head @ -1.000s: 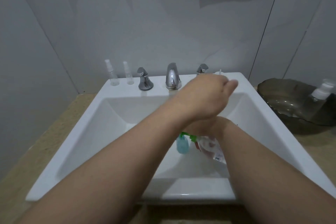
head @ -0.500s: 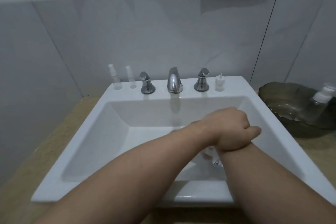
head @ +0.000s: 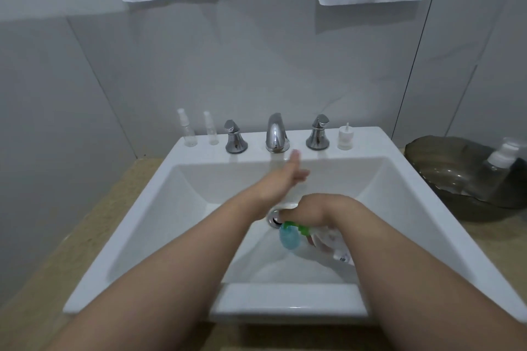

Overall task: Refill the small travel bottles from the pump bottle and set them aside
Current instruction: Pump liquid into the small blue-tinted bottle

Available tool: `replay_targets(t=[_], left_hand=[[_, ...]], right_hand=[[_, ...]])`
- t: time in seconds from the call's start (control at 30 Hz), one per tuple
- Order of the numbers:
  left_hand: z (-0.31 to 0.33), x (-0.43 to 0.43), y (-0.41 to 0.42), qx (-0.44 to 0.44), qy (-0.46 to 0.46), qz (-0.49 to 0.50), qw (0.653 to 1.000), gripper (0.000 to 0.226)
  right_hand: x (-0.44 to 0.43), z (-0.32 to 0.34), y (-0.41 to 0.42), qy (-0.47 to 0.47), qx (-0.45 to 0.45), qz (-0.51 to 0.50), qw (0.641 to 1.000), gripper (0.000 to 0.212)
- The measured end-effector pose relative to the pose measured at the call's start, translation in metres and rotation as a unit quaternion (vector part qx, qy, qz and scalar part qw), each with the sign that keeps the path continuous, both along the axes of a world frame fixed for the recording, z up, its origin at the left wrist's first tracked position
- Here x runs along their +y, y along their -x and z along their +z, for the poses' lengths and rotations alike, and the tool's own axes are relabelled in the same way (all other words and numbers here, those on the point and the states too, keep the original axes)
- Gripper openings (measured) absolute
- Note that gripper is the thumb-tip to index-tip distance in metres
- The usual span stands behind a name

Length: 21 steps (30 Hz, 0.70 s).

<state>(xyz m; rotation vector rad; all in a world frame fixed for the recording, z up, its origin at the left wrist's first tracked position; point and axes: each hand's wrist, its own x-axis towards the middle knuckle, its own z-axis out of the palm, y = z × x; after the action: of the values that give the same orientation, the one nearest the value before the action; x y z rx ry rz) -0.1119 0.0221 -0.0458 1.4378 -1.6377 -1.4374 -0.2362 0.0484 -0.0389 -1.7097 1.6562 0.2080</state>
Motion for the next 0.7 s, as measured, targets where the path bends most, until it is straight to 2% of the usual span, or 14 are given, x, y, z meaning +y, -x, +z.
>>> replay_targets(t=[0.07, 0.1, 0.17, 0.23, 0.37, 0.57, 0.7], left_hand=[[-0.019, -0.009, -0.030, 0.000, -0.060, 0.105, 0.993, 0.062], [-0.029, -0.011, -0.044, -0.028, -0.084, 0.124, 0.988, 0.048], [-0.044, -0.012, -0.067, -0.152, -0.096, 0.082, 0.980, 0.022], [-0.054, -0.010, -0.075, -0.237, -0.079, -0.012, 0.968, 0.030], [-0.060, -0.006, -0.062, -0.243, -0.091, -0.117, 0.959, 0.044], [-0.070, -0.009, -0.053, -0.265, -0.010, -0.152, 0.952, 0.036], [-0.072, -0.007, -0.047, -0.249, 0.001, -0.146, 0.958, 0.028]], right_hand=[[-0.005, -0.006, -0.001, 0.015, 0.001, 0.000, 1.000, 0.051], [-0.006, -0.010, -0.001, 0.033, 0.016, 0.007, 0.999, 0.054], [-0.009, -0.010, -0.001, 0.046, 0.028, 0.014, 0.998, 0.055], [-0.011, -0.011, 0.000, 0.043, 0.028, 0.012, 0.999, 0.055], [-0.015, -0.013, 0.000, 0.028, 0.017, 0.003, 0.999, 0.052], [-0.012, -0.006, 0.001, 0.041, 0.025, 0.016, 0.999, 0.049], [-0.011, -0.001, 0.002, 0.053, 0.029, 0.029, 0.998, 0.048]])
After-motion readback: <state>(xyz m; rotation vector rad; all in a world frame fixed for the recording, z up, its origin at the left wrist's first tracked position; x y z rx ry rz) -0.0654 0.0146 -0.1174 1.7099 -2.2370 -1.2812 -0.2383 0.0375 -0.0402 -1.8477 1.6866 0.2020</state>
